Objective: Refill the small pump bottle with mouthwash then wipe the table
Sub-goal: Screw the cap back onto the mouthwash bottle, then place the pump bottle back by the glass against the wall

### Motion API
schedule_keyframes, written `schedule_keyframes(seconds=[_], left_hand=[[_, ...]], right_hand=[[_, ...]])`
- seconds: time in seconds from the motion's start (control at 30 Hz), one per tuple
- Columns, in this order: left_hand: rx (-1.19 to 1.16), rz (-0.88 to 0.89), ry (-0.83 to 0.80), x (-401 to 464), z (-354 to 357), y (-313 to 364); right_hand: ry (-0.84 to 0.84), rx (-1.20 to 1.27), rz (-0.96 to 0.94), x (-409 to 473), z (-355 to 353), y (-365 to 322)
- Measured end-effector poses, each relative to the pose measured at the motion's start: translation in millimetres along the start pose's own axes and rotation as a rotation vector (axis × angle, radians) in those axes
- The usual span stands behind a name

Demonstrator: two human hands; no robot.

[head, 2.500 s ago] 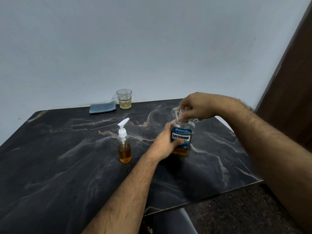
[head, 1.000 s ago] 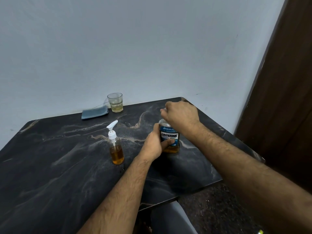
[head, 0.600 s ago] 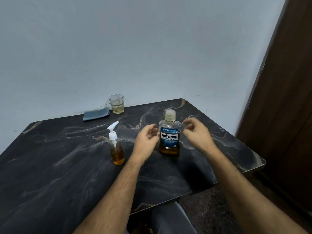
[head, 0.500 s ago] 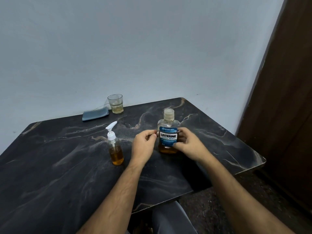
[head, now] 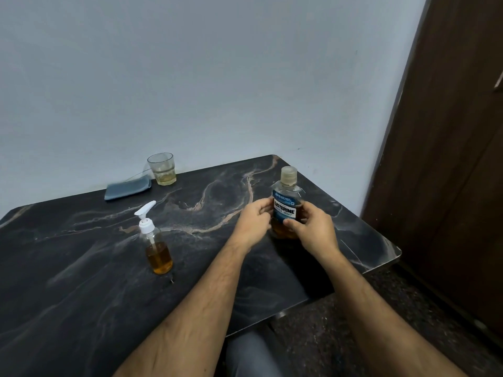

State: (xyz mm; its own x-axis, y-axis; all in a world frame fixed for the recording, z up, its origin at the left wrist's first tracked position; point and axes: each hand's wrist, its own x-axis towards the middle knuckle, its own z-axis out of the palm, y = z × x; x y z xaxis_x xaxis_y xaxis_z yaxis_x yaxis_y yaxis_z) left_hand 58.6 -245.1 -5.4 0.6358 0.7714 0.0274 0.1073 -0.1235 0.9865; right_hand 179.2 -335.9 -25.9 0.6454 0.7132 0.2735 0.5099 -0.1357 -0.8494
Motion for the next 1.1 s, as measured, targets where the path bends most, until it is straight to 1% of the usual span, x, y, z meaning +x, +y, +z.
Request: schedule_keyframes(seconds=[0.17, 0.23, 0.3, 0.33, 0.4, 0.47, 0.53, 0.63, 0.73, 0.87, 0.97, 1.03, 1.1], left_hand=[[0.006, 0.002, -0.005, 4, 8, -4], [0.017, 0.022, -0.013, 0, 5, -5], [0.035, 0.061, 0.015, -5, 1, -6], [0.048, 0.08, 0.049, -8, -2, -6], [0.074, 0.118, 0.138, -15, -11, -5], [0.075, 0.169, 0.213, -27, -20, -2], [0.064, 0.225, 0.253, -44, -30, 1], [0.057, 0.314, 0.289, -72, -49, 9], [0.035, 0.409, 0.362, -97, -75, 24], [-0.016, 0.53, 0.502, -121, -113, 46], [-0.039, 0.567, 0.635, -129, -147, 53], [-0.072, 0.554, 0.76, -132, -172, 49], [-0.091, 0.509, 0.861, -133, -194, 39]], right_hand=[[0.05, -0.063, -0.033, 0, -4, 6], [0.048, -0.074, -0.041, -1, -3, 6], [0.058, -0.059, -0.036, -6, -2, 5], [0.097, -0.055, -0.035, -9, -1, 3], [0.264, -0.078, -0.077, -21, 2, -2], [0.441, -0.072, -0.221, -35, 7, -11], [0.5, -0.029, -0.371, -46, 15, -23], [0.432, 0.038, -0.516, -57, 33, -45], [0.306, 0.101, -0.573, -65, 55, -68], [0.159, 0.153, -0.549, -69, 85, -90], [0.045, 0.157, -0.504, -66, 107, -104], [-0.088, 0.176, -0.432, -64, 123, -111], [-0.271, 0.216, -0.329, -65, 138, -114]])
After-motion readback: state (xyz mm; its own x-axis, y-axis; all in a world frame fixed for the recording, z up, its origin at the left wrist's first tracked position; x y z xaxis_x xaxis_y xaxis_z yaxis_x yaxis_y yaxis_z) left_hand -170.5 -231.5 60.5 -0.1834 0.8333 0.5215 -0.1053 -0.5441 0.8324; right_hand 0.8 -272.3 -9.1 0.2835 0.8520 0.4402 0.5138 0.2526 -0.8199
